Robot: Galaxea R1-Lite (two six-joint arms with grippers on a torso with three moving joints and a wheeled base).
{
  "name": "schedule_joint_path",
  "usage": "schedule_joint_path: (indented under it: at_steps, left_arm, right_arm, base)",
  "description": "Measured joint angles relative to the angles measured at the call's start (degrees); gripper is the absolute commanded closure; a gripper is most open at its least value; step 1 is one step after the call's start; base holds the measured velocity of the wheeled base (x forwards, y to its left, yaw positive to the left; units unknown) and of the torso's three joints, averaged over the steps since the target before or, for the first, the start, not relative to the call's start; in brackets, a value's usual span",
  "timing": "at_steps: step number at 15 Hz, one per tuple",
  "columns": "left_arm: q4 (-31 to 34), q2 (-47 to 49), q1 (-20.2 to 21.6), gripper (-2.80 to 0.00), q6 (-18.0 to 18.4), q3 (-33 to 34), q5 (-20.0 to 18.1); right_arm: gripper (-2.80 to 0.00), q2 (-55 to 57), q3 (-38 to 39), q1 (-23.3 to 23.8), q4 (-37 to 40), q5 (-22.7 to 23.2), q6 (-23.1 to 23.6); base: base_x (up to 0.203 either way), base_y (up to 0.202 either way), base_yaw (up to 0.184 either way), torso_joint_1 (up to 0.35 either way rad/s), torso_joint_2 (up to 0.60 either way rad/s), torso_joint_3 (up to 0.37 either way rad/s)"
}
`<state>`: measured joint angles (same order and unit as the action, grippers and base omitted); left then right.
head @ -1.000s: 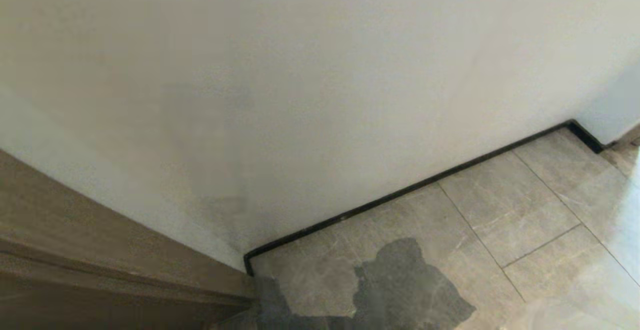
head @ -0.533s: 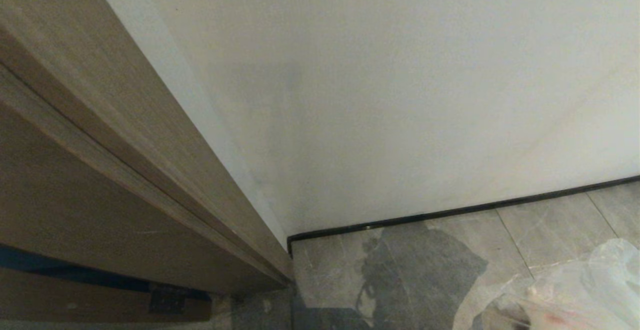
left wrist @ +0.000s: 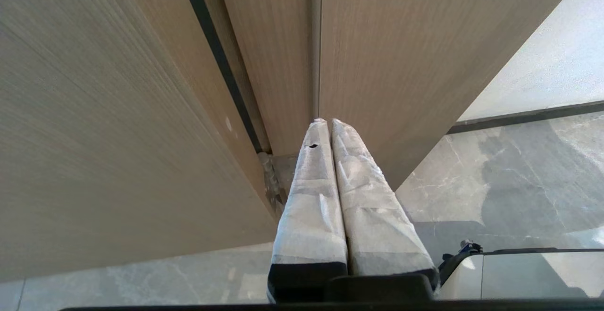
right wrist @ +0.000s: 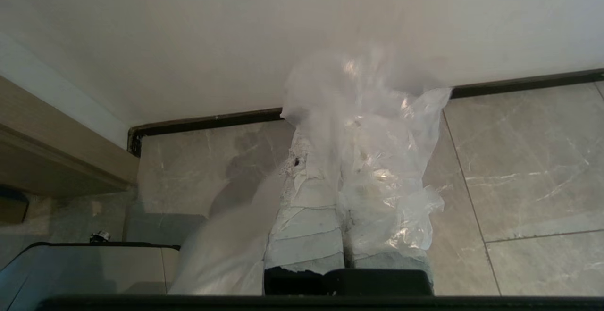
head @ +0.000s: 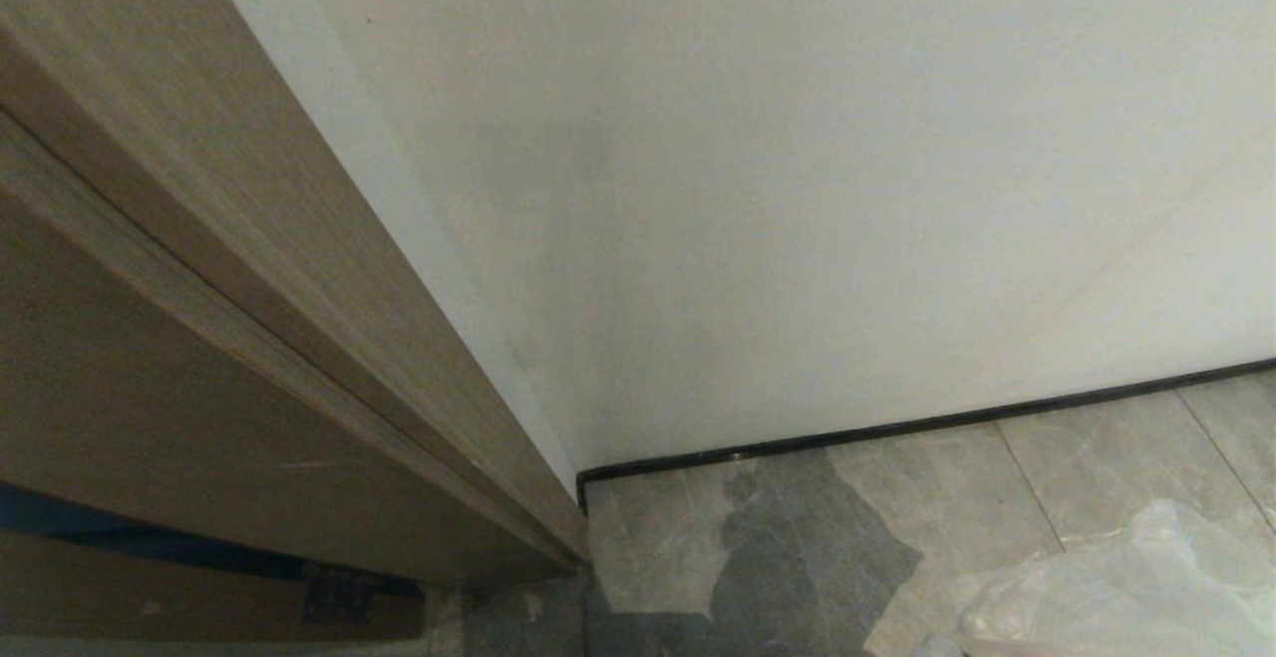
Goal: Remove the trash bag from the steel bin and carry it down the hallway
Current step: Put the trash bag at the door
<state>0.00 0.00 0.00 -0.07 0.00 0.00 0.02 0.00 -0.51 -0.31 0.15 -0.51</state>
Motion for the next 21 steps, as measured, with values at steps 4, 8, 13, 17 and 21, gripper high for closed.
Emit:
schedule_joint_path:
  at_steps: [4,8,13,17,21]
  left_arm:
    - [0.0,0.0,0.0,0.00,0.0,0.0,0.0]
    - [0.0,0.0,0.0,0.00,0.0,0.0,0.0]
    - [0.2,0.0,0.0,0.00,1.0,0.0,-0.2]
    - [0.2,0.0,0.0,0.00,1.6,0.0,-0.2]
    - [0.1,0.0,0.0,0.00,0.8,0.0,0.0]
  right_arm:
    - [0.00,0.0,0.0,0.0,0.0,0.0,0.0]
    - [0.00,0.0,0.0,0.0,0.0,0.2,0.2]
    - [0.00,0.0,0.0,0.0,0.0,0.2,0.6]
    - [0.00,0.0,0.0,0.0,0.1,0.0,0.1]
    - [0.00,0.0,0.0,0.0,0.1,-0.1,0.2]
  base:
    - [0.000,0.000,0.000,0.000,0.00,0.000]
    - [0.000,0.000,0.000,0.000,0.00,0.000]
    - [0.000,0.000,0.000,0.000,0.00,0.000]
    - [0.000,0.000,0.000,0.000,0.00,0.000]
    - [0.000,0.000,0.000,0.001,0.00,-0.007]
